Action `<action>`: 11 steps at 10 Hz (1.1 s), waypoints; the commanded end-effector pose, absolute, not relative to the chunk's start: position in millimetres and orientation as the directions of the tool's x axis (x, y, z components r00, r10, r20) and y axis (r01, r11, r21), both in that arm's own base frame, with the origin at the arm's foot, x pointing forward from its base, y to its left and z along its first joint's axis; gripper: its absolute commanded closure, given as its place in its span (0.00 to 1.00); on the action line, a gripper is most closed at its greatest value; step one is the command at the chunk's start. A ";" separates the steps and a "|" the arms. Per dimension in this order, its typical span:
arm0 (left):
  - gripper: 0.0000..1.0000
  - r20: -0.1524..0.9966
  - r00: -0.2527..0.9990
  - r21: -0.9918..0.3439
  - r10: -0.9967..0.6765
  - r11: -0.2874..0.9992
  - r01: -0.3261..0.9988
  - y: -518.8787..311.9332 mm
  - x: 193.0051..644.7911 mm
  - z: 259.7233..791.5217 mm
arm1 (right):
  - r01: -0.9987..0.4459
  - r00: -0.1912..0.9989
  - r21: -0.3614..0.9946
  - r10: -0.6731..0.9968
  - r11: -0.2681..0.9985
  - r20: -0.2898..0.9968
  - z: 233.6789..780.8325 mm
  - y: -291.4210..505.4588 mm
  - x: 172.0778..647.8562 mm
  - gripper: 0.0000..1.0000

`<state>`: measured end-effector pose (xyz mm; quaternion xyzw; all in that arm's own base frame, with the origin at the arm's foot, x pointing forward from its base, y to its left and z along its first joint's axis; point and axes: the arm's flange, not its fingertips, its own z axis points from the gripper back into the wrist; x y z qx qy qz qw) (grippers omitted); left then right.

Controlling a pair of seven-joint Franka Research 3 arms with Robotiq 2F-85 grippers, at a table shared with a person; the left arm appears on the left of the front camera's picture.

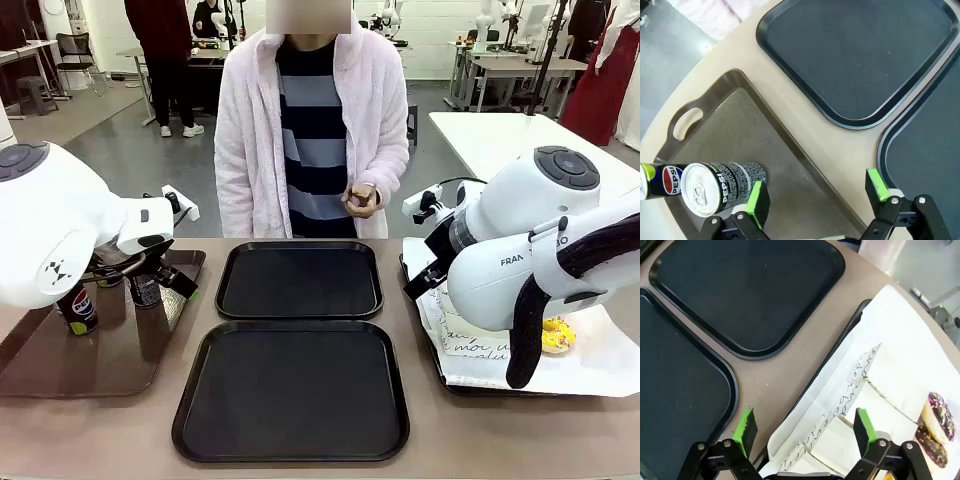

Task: Set up donuts and drinks on trays.
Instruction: Pick up one Pepsi coke and place it on the Flat Tray.

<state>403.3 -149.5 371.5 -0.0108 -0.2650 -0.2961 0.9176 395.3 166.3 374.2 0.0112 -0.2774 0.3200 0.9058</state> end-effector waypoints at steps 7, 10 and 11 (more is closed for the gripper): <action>0.00 0.493 0.684 0.137 -0.538 0.824 0.549 -149.6 403.2 371.4 | -0.586 0.641 -0.157 0.573 0.795 0.510 374.2 166.3 395.3 0.00; 0.00 0.493 0.684 0.137 -0.538 0.824 0.549 -149.6 403.2 371.4 | -0.586 0.641 -0.157 0.573 0.795 0.510 374.2 166.3 395.3 0.00; 0.00 0.493 0.684 0.137 -0.538 0.824 0.549 -149.6 403.2 371.4 | -0.586 0.641 -0.157 0.573 0.795 0.510 374.2 166.3 395.3 0.00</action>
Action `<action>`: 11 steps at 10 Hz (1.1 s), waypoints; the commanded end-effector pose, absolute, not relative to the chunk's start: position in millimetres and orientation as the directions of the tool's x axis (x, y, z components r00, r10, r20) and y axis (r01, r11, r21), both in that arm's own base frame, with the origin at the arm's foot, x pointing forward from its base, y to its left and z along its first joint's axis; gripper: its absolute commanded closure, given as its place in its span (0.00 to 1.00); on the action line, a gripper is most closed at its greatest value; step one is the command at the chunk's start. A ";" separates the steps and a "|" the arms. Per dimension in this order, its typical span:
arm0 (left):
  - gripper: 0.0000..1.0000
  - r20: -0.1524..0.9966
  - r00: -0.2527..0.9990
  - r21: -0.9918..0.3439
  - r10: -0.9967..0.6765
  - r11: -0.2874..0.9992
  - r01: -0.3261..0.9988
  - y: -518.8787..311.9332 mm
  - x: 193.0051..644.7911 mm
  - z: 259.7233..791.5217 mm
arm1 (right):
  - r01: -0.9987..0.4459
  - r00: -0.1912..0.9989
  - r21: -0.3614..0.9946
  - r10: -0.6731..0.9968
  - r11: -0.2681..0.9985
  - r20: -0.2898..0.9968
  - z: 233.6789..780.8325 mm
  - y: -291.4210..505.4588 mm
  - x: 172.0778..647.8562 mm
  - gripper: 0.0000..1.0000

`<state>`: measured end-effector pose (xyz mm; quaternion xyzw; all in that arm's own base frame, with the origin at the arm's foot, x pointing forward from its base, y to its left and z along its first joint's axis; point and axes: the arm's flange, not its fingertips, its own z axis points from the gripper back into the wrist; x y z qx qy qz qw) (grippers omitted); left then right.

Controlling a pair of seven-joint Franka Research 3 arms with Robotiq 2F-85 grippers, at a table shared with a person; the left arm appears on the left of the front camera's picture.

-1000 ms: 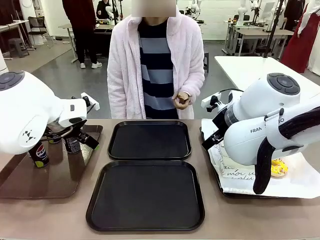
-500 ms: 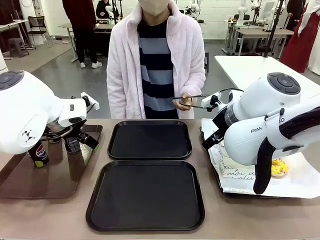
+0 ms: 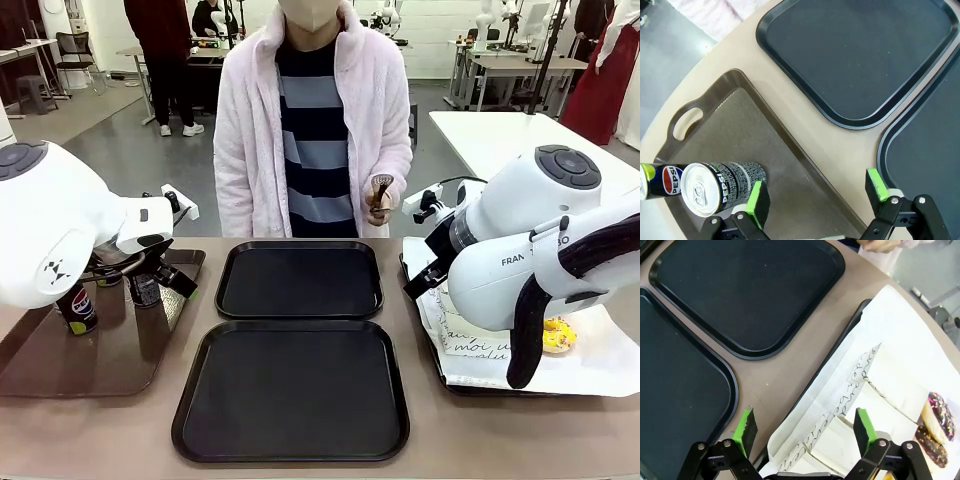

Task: Set up donuts and drinks on trays.
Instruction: Pick up one Pepsi coke and place it on the Flat Tray.

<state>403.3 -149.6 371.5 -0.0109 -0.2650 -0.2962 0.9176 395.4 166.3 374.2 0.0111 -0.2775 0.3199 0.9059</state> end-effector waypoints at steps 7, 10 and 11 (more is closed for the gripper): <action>0.00 0.364 0.697 0.129 -0.618 0.775 0.619 -135.9 328.3 434.6 | -0.621 0.653 -0.200 0.641 0.758 0.403 462.3 141.9 303.6 0.00; 0.00 0.380 0.624 0.167 -0.683 0.714 0.680 -121.6 252.4 443.1 | -0.651 0.635 -0.191 0.664 0.735 0.394 465.9 98.6 238.9 0.00; 0.00 0.431 0.638 0.220 -0.639 0.760 0.612 -117.1 246.2 437.5 | -0.641 0.630 -0.169 0.639 0.749 0.441 454.4 92.1 240.9 0.00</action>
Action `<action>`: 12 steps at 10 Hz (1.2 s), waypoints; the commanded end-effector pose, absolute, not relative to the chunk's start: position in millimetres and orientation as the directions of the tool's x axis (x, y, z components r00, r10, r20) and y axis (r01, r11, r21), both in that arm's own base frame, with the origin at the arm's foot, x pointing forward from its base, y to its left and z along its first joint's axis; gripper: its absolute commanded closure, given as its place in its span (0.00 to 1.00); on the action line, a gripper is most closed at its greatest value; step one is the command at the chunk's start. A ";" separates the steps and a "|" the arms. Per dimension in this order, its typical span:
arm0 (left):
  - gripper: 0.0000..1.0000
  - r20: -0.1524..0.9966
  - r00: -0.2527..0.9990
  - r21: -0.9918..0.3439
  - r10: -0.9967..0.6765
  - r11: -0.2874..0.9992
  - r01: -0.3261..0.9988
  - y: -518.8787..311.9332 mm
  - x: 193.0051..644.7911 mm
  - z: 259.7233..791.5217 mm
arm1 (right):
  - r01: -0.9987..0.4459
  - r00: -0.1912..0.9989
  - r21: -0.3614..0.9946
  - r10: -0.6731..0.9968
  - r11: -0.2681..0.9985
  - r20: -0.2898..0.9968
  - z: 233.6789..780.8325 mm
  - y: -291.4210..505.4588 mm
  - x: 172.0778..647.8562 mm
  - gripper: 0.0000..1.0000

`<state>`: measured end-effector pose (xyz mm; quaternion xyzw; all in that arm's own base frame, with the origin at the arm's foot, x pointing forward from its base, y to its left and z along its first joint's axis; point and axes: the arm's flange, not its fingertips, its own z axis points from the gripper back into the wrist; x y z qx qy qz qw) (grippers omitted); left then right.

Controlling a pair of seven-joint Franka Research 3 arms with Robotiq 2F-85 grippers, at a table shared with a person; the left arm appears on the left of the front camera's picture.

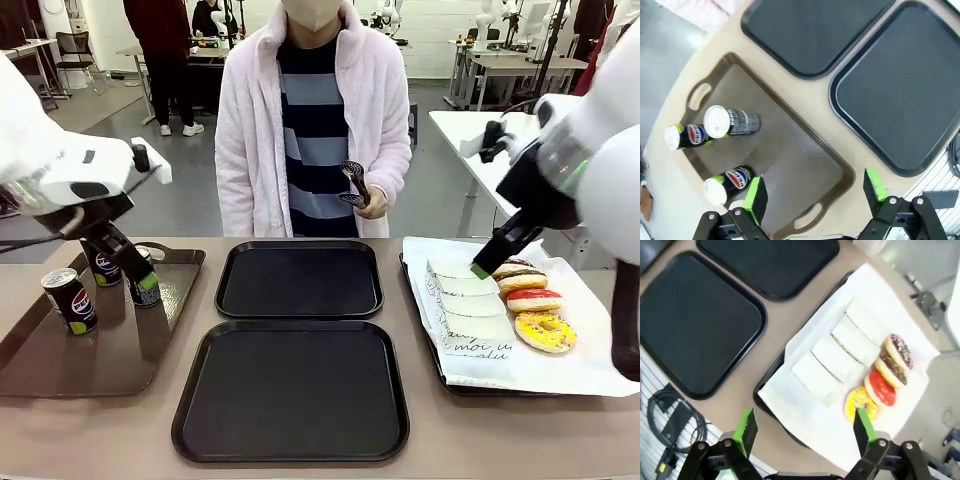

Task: Set up donuts and drinks on trays.
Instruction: Pick up one Pepsi coke and place it on the Flat Tray.

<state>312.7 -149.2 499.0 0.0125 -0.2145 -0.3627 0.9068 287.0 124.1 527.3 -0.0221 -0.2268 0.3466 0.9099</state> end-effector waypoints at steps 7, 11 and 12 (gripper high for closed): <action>0.00 0.474 0.801 -0.253 -0.365 0.815 0.521 -87.8 329.6 502.3 | -0.456 0.852 0.310 0.307 0.834 0.425 522.4 46.9 307.8 0.00; 0.00 0.427 0.900 -0.717 -0.087 0.574 0.395 29.3 341.0 517.0 | -0.267 0.931 0.715 -0.017 0.646 0.364 517.1 -55.2 311.5 0.00; 0.00 0.416 0.909 -0.762 -0.028 0.535 0.365 54.0 338.7 510.5 | -0.217 0.933 0.754 -0.097 0.620 0.348 509.8 -86.4 309.3 0.00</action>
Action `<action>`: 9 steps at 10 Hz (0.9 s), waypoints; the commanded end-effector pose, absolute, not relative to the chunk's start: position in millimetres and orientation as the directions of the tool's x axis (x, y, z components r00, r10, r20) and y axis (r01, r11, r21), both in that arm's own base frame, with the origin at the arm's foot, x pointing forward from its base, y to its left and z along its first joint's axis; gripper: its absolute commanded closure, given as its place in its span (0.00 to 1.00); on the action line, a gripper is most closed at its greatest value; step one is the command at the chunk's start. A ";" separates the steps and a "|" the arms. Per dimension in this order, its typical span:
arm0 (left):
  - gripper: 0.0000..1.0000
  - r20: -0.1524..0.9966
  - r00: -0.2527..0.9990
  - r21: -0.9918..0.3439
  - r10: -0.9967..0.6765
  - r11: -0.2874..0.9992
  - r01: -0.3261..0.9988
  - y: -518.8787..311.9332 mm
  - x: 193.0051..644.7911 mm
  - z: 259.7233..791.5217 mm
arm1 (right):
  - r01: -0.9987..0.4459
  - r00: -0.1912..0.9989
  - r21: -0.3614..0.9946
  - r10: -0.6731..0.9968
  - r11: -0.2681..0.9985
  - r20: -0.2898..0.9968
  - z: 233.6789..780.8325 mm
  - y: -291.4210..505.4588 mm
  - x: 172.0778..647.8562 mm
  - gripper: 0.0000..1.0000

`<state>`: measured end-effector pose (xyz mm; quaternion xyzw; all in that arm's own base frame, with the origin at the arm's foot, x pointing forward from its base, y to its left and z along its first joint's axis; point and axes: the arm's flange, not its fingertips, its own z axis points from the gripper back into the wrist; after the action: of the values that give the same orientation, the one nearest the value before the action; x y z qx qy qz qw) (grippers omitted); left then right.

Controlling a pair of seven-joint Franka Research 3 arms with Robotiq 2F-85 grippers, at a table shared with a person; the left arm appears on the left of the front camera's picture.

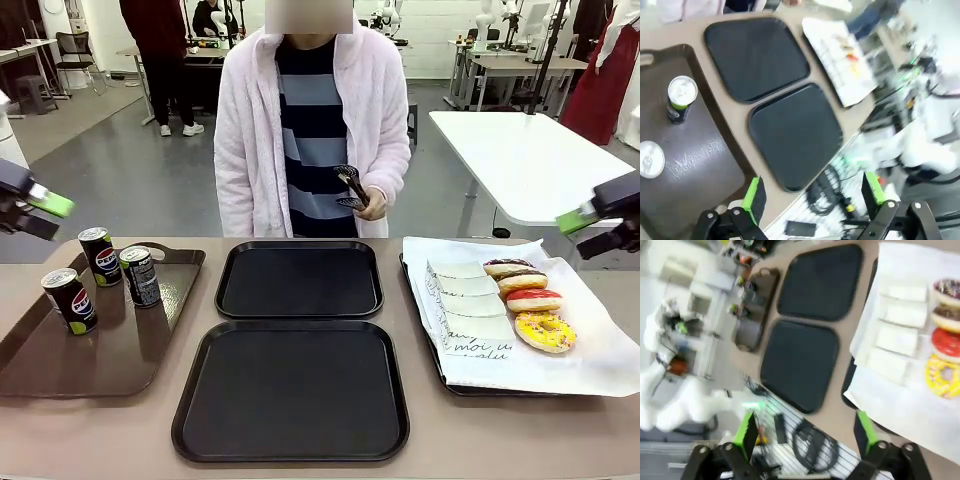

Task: Set up donuts and drinks on trays.
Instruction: Pick up one Pepsi coke and place it on the Flat Tray.

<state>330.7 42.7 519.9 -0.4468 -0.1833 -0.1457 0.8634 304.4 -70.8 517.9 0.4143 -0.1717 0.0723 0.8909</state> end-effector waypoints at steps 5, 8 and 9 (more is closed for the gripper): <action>0.00 0.350 0.917 -0.885 0.192 0.389 0.257 149.5 323.4 478.0 | 0.001 0.924 0.843 -0.322 0.538 0.205 471.4 -207.5 319.8 0.00; 0.00 0.322 0.910 -0.911 0.261 0.348 0.223 189.8 311.7 463.9 | 0.003 0.924 0.865 -0.333 0.502 0.190 471.2 -240.0 309.9 0.00; 0.00 0.305 0.909 -0.918 0.284 0.341 0.201 203.3 308.9 458.3 | -0.009 0.927 0.880 -0.326 0.476 0.186 469.5 -248.7 307.4 0.00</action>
<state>302.7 192.6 460.2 -0.5636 -0.2037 0.0278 0.8001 306.4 -236.4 471.2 0.4803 -0.1612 -0.1084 0.8553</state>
